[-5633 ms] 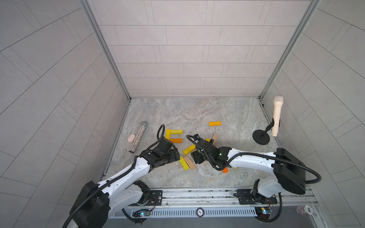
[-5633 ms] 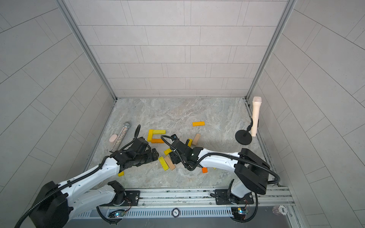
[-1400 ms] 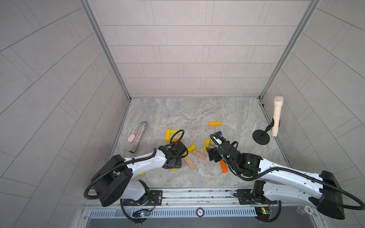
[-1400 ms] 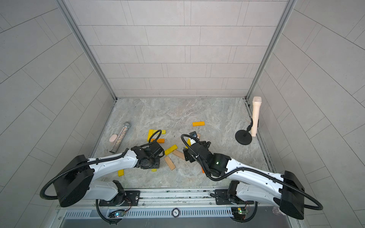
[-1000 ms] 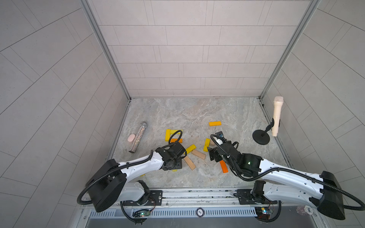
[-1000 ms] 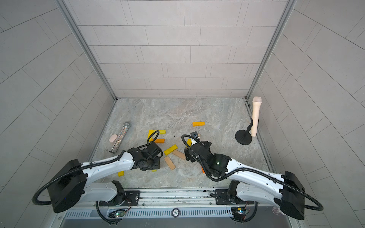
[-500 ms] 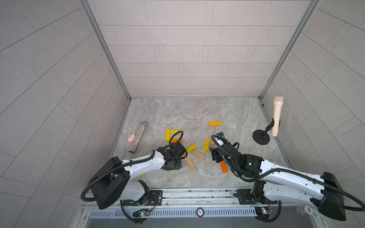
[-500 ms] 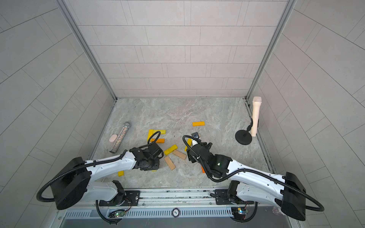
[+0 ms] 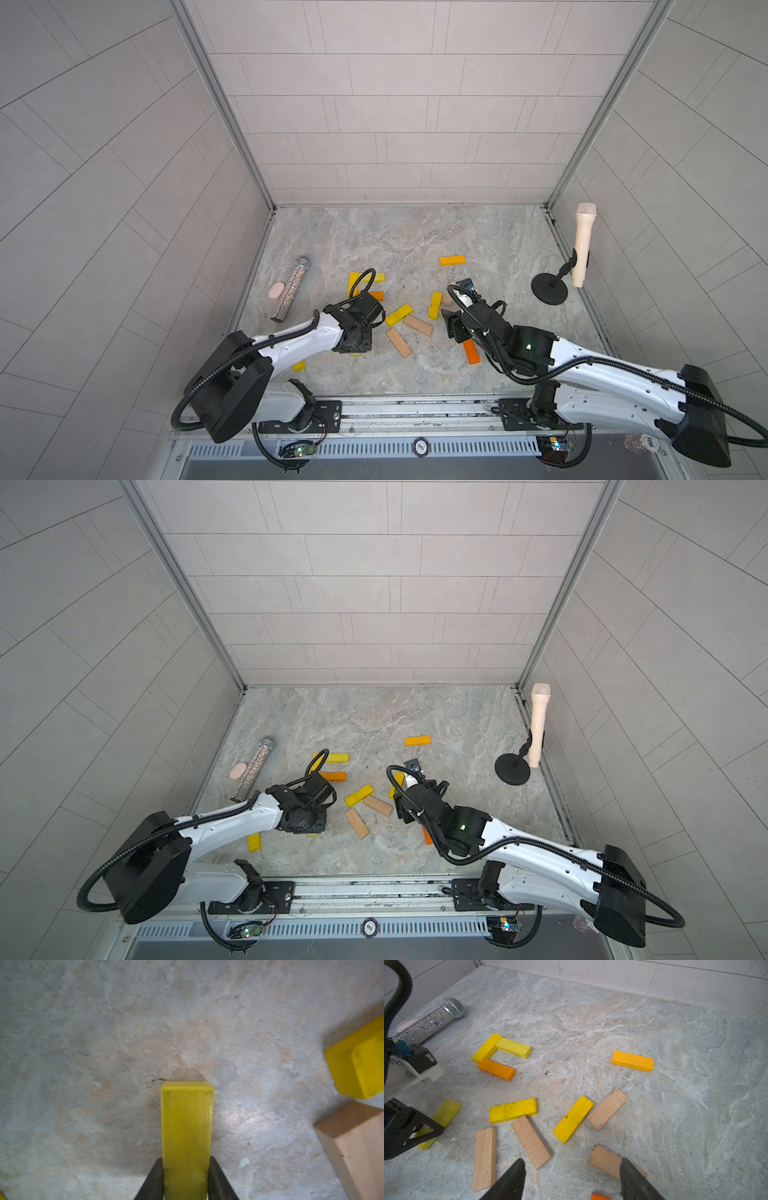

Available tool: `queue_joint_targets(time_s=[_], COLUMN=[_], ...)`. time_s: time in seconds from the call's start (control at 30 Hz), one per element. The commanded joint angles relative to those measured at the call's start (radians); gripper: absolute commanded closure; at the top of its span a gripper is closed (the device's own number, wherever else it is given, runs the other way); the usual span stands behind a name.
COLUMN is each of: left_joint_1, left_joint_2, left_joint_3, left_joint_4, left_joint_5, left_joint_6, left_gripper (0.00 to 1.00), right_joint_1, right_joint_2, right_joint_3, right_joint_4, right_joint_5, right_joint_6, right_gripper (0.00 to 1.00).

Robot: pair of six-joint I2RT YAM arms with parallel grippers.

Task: Assemble the number 8 with building blocks
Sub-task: Assemble the building block at the center of the board.

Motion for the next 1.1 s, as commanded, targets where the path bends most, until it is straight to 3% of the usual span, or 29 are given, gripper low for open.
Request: queue_joint_targets(time_s=[0.0,0.53,0.83,1.07], left_joint_1=[0.027,0.104,0.128,0.15], left_joint_2=[-0.021,0.015,0.039,0.056], left_joint_3=[0.017,0.025,0.032,0.044], left_joint_4=[-0.051,-0.034,-0.026,-0.018], left_joint_5=[-0.031,-0.033,-0.038,-0.04], left_joint_6=[0.06,0.092,0.107,0.13], left_gripper=[0.69,0.7,0.7,0.7], right_joint_1=[0.002,-0.002,-0.01,-0.01], right_joint_2=[-0.011,-0.009,-0.008,-0.008], right_joint_3=[-0.009,-0.01,-0.042,-0.044], right_joint_4=[0.001,0.003,0.082,0.119], right_joint_5=[0.003,-0.008,-0.253,-0.325], right_joint_6=[0.002,-0.01,-0.087,-0.114], right_gripper=[0.27,0.27,0.24,0.22])
